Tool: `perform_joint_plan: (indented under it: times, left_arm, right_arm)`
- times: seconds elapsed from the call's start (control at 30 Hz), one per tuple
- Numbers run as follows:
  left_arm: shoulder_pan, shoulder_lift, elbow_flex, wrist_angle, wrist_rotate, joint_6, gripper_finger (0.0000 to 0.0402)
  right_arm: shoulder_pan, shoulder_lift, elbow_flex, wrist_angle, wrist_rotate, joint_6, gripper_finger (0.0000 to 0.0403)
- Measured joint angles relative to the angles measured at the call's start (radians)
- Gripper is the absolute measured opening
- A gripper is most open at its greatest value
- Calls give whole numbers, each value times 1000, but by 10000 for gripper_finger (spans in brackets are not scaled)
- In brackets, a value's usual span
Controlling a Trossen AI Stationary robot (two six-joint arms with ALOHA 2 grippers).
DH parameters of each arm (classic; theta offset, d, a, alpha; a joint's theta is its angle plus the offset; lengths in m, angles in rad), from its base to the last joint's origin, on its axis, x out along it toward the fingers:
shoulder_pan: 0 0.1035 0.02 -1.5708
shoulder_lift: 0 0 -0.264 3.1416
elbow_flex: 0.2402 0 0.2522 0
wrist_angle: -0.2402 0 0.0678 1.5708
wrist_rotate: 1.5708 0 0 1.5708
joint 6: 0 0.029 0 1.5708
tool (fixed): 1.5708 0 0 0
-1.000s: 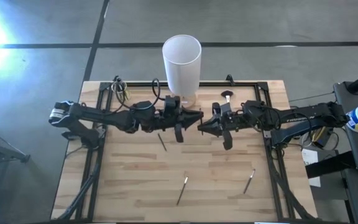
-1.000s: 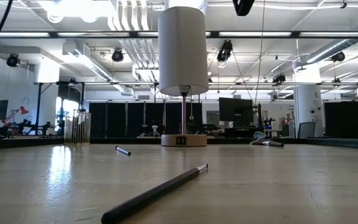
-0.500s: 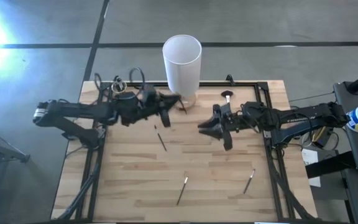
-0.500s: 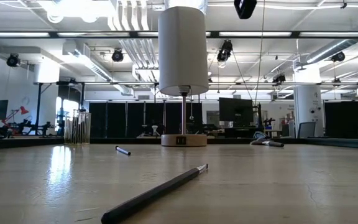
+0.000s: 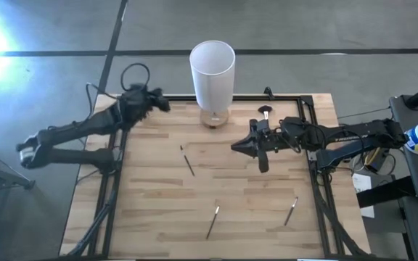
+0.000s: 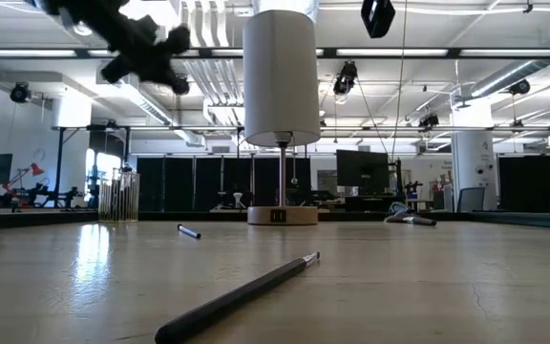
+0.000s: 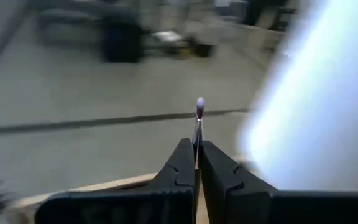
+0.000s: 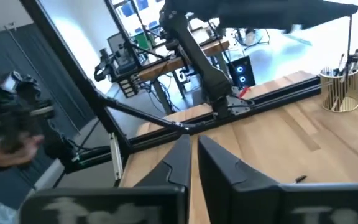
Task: Pick & Place Makeup Brushes
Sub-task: Put the eyeshadow brush into the makeup holder
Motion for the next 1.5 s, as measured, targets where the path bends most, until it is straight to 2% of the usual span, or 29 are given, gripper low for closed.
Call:
perform_joint_plan:
  times: [0.17,0.37,0.53,0.77,0.93,1.03,1.17,1.33,1.5]
  left_arm:
    - [233,-9,-58,6,-3,-6,4]
    - [385,12,-65,-11,-25,38,3]
    - [393,81,-65,-20,-35,61,3]
    - [394,193,-66,-39,-111,34,3]
    - [396,247,-66,-40,-109,14,5]
    - [396,269,-66,-45,-100,-40,20]
    - [401,274,-66,-65,-27,-91,49]
    - [402,237,-66,-120,-14,-96,76]
    - [402,171,-34,-218,18,-88,86]
  right_arm:
    - [1,0,0,-4,-4,0,10]
    - [2,0,0,-10,6,4,8]
    - [0,0,-1,-18,27,4,8]
    - [0,0,-1,-22,26,3,8]
    - [1,0,-1,-22,25,1,8]
    - [0,0,-1,-22,26,1,8]
    - [1,0,-1,-22,26,0,8]
    - [0,0,-1,-22,26,-4,8]
    - [1,0,-1,-22,26,-8,8]
